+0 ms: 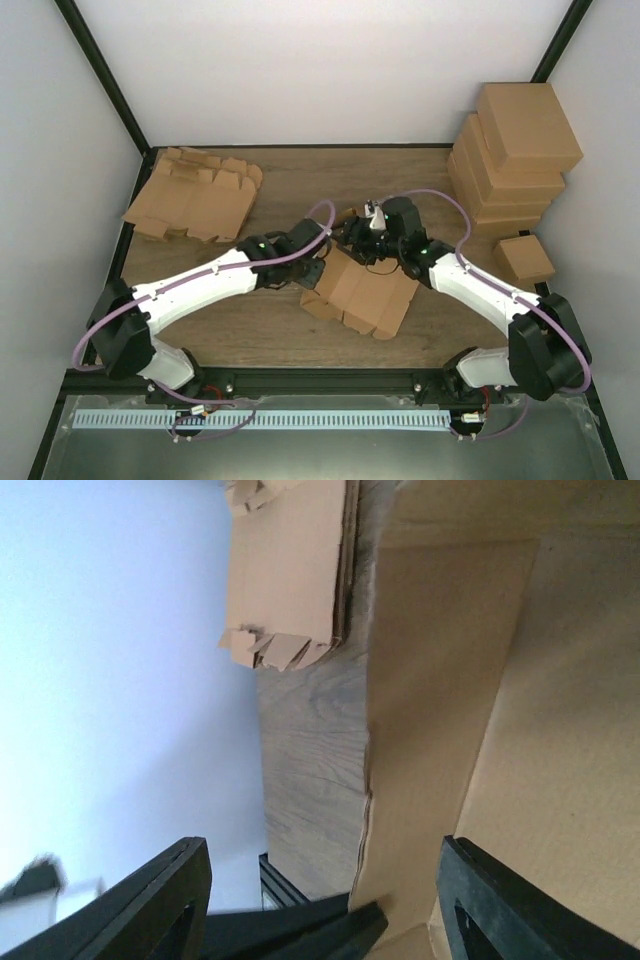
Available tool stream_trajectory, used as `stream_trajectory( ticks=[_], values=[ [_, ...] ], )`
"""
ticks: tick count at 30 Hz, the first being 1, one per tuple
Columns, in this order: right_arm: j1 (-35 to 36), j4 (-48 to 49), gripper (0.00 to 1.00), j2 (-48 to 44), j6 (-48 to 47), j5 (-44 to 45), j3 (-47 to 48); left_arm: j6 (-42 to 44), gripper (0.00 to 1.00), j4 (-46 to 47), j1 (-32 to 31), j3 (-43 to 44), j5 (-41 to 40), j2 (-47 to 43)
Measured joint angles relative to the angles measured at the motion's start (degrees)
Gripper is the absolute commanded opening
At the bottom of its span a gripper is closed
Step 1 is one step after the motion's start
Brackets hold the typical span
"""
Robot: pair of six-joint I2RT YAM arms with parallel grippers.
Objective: Fold the paper box
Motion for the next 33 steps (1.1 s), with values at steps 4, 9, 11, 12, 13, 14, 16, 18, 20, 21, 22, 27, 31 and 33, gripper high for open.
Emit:
stream_trajectory(
  ticks=[4,9,11,12,13,14,16,18,20,21,22,27,31,33],
  values=[
    [0.0,-3.5,0.62,1.1,0.7,1.9,1.3,0.2,0.04,-3.8,-4.3,3.9,-7.6,2.8],
    [0.0,-8.5,0.59,4.2,1.2,3.7,3.9,0.3,0.04,-7.5,-8.3,7.5,-16.9,5.7],
    [0.0,-9.0,0.59,4.4,1.6,4.3,4.0,0.4,0.04,-8.7,-10.6,8.7,-19.7,7.2],
    [-0.1,-9.2,0.58,4.4,1.8,4.6,4.1,0.6,0.04,-9.2,-11.7,9.1,-20.9,8.0],
    [0.0,-9.4,0.58,4.5,2.0,4.8,4.3,0.7,0.04,-9.5,-12.5,9.4,-21.8,8.7],
    [0.0,-9.5,0.55,4.5,2.1,4.9,4.5,0.9,0.04,-9.9,-13.3,9.8,-22.7,9.4],
    [0.1,-9.4,0.48,4.6,2.2,4.9,4.8,1.3,0.04,-10.5,-14.3,10.1,-23.8,10.3],
    [0.1,-9.4,0.38,4.7,2.2,5.0,4.8,1.5,0.04,-11.0,-14.4,10.4,-24.6,10.6],
    [0.1,-9.5,0.3,5.0,2.3,5.0,4.8,1.5,0.04,-11.4,-14.4,10.8,-25.2,10.6],
    [0.1,-9.5,0.22,5.1,2.5,5.1,4.8,1.6,0.04,-11.6,-14.4,11.0,-25.6,10.6],
    [0.2,-9.6,0.14,5.2,2.3,5.1,4.9,1.6,0.04,-11.7,-14.4,11.1,-25.9,10.6],
    [0.2,-9.9,0.01,5.3,2.4,5.1,4.9,1.7,0.33,-12.1,-14.4,11.4,-26.4,10.6],
    [0.3,-9.3,0.01,5.3,2.3,4.6,4.6,1.6,0.85,-11.4,-14.3,11.3,-24.9,10.1],
    [0.3,-7.3,0.01,5.3,2.1,3.7,3.5,1.5,0.96,-10.1,-13.6,10.8,-21.8,8.3]
  ],
)
